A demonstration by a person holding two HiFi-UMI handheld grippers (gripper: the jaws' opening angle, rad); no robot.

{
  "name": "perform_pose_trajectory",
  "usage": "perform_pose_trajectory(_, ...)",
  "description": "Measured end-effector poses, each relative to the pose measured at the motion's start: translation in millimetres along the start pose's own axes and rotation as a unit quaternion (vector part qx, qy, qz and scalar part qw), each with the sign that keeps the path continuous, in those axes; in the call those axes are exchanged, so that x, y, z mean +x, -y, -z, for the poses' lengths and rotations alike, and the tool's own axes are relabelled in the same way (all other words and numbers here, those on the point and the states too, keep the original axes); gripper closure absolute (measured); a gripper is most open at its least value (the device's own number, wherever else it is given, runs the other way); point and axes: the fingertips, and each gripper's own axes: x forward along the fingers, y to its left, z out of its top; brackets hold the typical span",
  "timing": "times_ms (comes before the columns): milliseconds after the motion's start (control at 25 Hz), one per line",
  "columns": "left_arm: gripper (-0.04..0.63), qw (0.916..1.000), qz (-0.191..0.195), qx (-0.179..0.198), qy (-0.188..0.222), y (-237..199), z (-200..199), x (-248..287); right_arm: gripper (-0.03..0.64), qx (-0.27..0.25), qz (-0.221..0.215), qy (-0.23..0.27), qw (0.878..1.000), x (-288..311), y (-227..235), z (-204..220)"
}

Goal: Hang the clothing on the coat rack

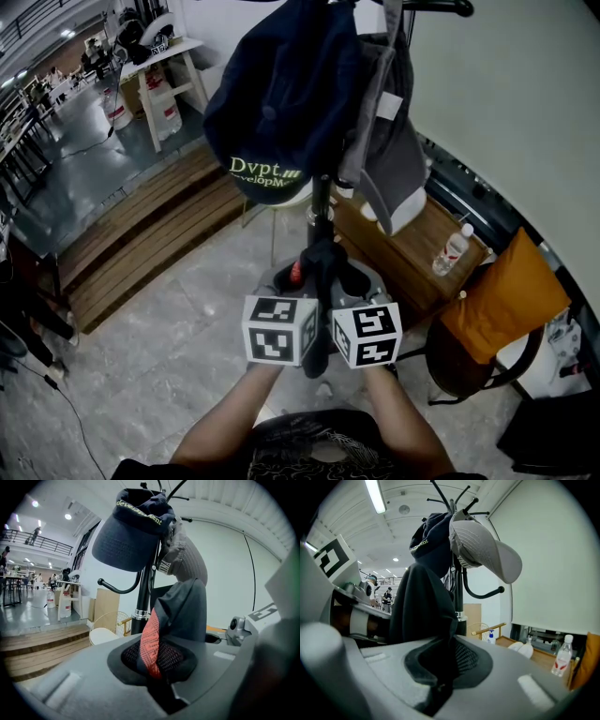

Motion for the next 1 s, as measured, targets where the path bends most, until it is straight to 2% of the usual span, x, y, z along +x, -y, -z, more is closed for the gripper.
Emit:
perform_pose_trajectory(760, 0.560, 0.9999, -0.008, 0.014, -0.001, 7, 7, -7, 0.584, -0.004, -0.003, -0.014, 1.000, -12, -3, 6)
perform_pose_trajectory(1000, 0.538, 0.9998, -0.010, 0.018, 0.004, 10, 7, -11, 0.575, -0.002, 0.003, -0.012, 1.000, -20, -2, 6)
